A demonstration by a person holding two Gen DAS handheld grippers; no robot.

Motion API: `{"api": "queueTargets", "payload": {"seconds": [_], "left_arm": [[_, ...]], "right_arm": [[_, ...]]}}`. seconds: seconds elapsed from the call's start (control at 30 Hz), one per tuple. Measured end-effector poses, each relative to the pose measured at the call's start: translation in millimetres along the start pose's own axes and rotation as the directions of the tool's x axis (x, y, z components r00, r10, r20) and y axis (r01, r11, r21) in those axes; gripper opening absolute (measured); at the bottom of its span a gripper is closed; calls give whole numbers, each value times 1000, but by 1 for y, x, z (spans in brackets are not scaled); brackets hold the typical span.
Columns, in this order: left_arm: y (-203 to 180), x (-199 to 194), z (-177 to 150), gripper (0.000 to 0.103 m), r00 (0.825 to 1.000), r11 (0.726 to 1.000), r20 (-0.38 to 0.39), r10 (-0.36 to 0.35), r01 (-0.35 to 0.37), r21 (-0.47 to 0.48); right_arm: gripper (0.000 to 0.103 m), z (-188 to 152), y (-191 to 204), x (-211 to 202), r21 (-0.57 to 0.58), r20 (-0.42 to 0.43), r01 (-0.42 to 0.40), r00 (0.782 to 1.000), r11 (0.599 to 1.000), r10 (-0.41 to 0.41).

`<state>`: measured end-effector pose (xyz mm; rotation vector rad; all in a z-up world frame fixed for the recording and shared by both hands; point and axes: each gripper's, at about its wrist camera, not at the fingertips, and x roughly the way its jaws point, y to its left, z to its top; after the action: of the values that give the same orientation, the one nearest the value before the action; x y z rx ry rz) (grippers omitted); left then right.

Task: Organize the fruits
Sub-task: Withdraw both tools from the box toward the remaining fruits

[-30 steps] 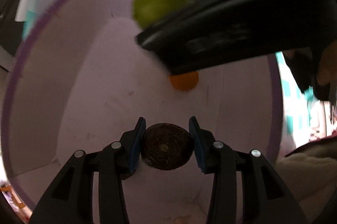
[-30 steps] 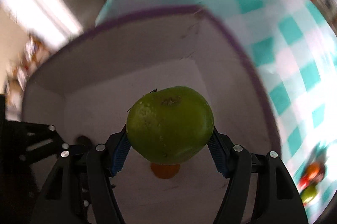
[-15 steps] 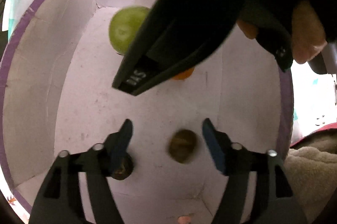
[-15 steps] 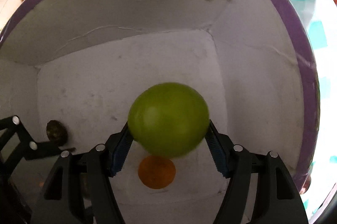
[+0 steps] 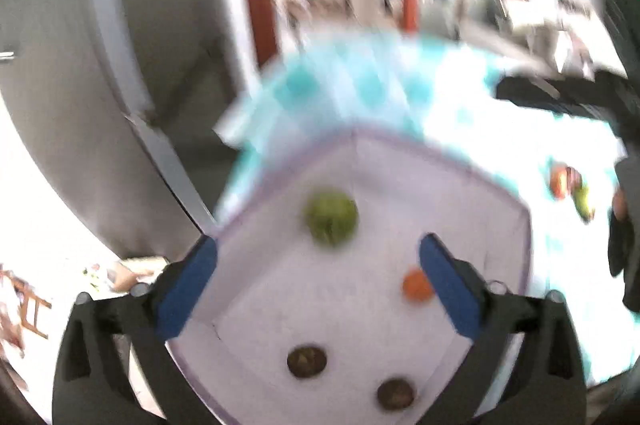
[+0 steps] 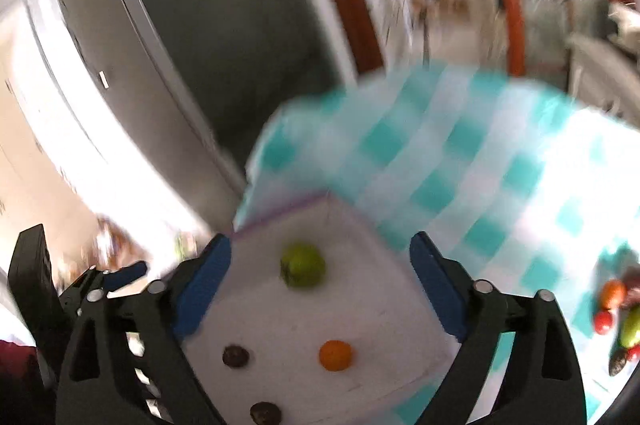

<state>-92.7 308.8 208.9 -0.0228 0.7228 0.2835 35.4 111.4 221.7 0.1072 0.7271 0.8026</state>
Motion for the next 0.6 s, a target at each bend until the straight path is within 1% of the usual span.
{"api": "queueTargets", "payload": {"seconds": [0.03, 0.07, 0.1, 0.13, 0.17, 0.2, 0.23, 0.27, 0.3, 0.33, 0.37, 0.4, 0.47, 0.53, 0.57, 0.6], "left_arm": [[-6, -10, 7, 101, 999, 1000, 43, 19, -18, -17], [-10, -17, 17, 101, 996, 999, 81, 34, -32, -29], [-23, -30, 15, 101, 992, 999, 117, 46, -43, -30], [-32, -41, 12, 101, 990, 999, 132, 49, -47, -22], [-51, -51, 7, 101, 989, 999, 139, 46, -47, 1], [-65, -51, 6, 102, 990, 999, 132, 40, -42, 15], [-85, -53, 3, 102, 994, 999, 103, 23, -27, 34], [-98, -48, 0, 101, 997, 999, 78, 10, -14, 41], [-115, -45, -9, 101, 999, 999, 34, -14, 12, 53], [-133, -43, -17, 101, 1000, 997, 3, -30, 30, 73], [-143, -43, -21, 101, 999, 995, -8, -43, 44, 91], [-162, -43, -26, 101, 997, 990, -20, -69, 71, 121], [-192, -46, -34, 101, 992, 975, -46, -118, 125, 185], [-223, -41, -42, 101, 985, 948, -80, -153, 170, 271], [-235, -38, -45, 101, 982, 936, -97, -163, 185, 301], [-249, -36, -50, 101, 977, 921, -121, -173, 204, 331]], "right_arm": [[88, -5, -10, -23, 4, 45, 7, 999, 1000, -7], [88, -18, -24, -50, 10, 60, 40, 997, 999, -41], [88, -25, -38, -59, 12, 56, 74, 996, 997, -74], [88, -41, -54, -75, 12, 37, 124, 992, 992, -125], [88, -51, -66, -80, 12, 15, 163, 986, 986, -163], [88, -69, -82, -89, 19, -26, 227, 974, 974, -226], [88, -84, -94, -94, 39, -59, 272, 961, 962, -269], [88, -106, -115, -107, 80, -97, 318, 946, 945, -310], [88, -114, -134, -115, 111, -124, 351, 933, 930, -338], [88, -130, -150, -125, 146, -158, 391, 916, 909, -369], [88, -143, -161, -130, 167, -180, 417, 904, 894, -388], [88, -157, -178, -142, 196, -202, 446, 890, 873, -409], [88, -173, -195, -158, 242, -208, 473, 878, 847, -431], [88, -189, -212, -177, 287, -217, 497, 866, 819, -450], [88, -193, -215, -177, 302, -224, 498, 866, 813, -448], [85, -199, -221, -183, 326, -232, 496, 867, 805, -441]]}}
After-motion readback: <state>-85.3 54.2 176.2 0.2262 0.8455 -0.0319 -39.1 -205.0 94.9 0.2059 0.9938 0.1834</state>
